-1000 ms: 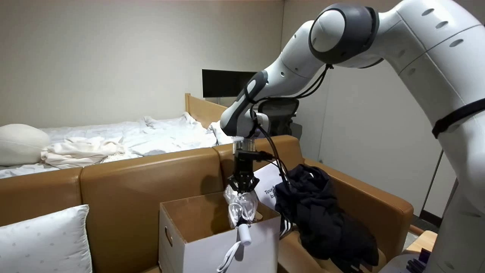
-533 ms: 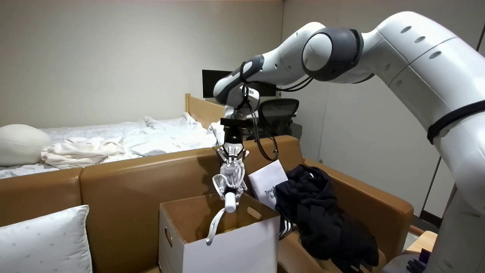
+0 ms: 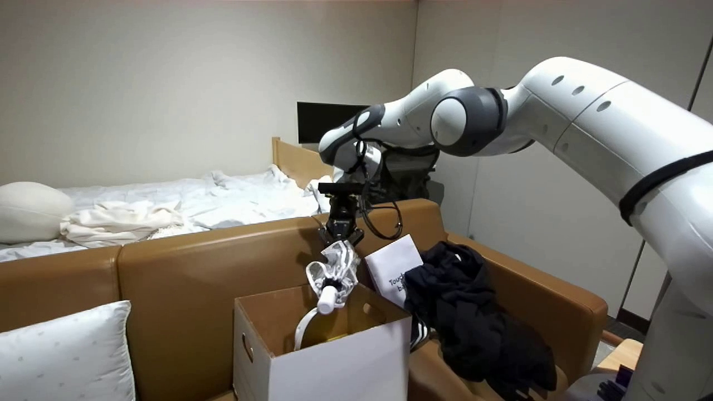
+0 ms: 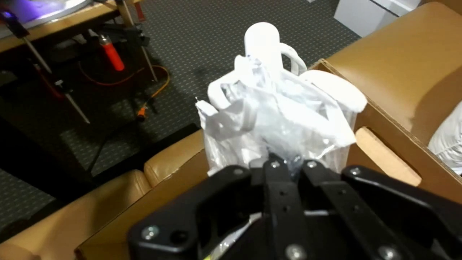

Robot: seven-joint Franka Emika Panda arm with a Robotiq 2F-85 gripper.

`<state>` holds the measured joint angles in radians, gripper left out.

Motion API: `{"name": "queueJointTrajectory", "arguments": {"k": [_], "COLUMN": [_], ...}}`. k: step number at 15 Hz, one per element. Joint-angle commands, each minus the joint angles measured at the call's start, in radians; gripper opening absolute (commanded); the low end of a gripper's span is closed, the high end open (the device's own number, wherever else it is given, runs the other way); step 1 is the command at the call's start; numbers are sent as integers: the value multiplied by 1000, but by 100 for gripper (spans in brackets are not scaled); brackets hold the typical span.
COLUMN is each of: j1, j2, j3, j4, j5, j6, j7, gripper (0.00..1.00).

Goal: Remove the clothes from the box, put them on the couch, and then put the umbrella on the couch in the box

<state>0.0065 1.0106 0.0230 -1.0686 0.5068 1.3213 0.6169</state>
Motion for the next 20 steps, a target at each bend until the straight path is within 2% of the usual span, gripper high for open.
{"name": "queueJointTrajectory", "arguments": {"k": [1, 5, 6, 8, 10, 11, 12, 13, 17, 20], "j1": [-14, 17, 7, -14, -45, -12, -17, -21, -39, -56], "j2": [-75, -72, -61, -52, -41, -4, -3, -3, 22, 84], "j3": [18, -13, -11, 5, 30, 5, 8, 10, 28, 32], "j4": [-116, -224, -249, -300, -285, -254, -258, -257, -264, -217], "j5": [79, 33, 50, 85, 78, 52, 54, 56, 187, 271], "j6": [204, 495, 522, 519, 419, 481, 458, 446, 592, 633], "j7": [-36, -48, -5, 50, -19, 9, 4, 3, 74, 128], "gripper": [1, 1, 1, 1, 1, 6, 6, 1, 1, 1]}}
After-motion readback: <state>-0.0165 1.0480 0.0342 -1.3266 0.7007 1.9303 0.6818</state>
